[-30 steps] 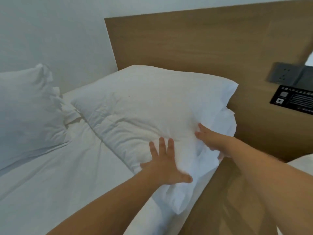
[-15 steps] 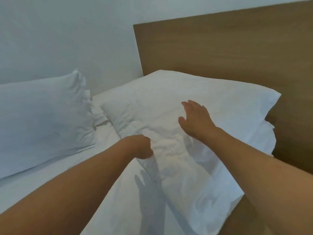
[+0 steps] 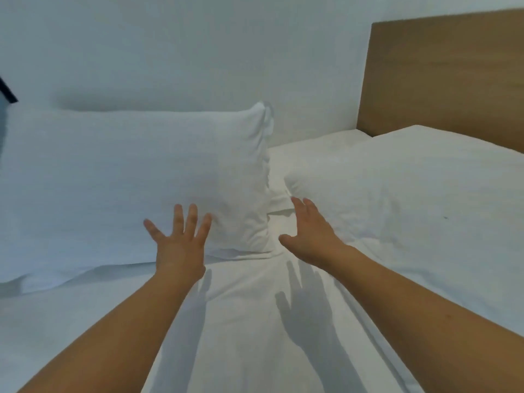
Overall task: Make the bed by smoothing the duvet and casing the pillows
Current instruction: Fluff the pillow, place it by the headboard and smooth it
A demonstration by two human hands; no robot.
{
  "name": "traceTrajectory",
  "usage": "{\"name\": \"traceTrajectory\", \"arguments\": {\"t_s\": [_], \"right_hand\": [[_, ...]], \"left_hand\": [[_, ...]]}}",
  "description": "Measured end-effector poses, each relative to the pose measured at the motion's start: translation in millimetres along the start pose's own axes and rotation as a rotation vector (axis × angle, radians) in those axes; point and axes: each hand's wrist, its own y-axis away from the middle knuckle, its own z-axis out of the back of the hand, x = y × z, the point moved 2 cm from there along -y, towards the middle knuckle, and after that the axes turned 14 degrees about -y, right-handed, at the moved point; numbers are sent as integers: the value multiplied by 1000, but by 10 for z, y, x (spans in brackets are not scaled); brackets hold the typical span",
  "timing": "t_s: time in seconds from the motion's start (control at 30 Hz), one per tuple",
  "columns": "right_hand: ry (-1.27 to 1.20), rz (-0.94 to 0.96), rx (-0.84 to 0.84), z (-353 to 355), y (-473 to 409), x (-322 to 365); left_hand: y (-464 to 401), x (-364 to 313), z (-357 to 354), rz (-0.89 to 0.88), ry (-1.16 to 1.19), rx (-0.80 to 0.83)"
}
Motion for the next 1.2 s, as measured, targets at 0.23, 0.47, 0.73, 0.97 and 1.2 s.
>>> {"name": "traceTrajectory", "arguments": {"t_s": [0.23,0.47,0.73,0.97,1.2], "right_hand": [[-871,-382,104,-816,-986,374],[-724,-524,-181,-1489,-1678,569],[-487,-400,-301,-1523,-1990,367],[-534,-234,-337,-1158,-1775,693],[-595,-80,-418,-487,-1436,1388]], "left_hand": [[-546,297,-556,802,1988,334],[-1068,252,-811,1093,2304,245],[-1311,72,-1139,909,2198,420],[-1124,208,-926,835,2294,386],[-847,723,-18,1014,2265,-67]]}}
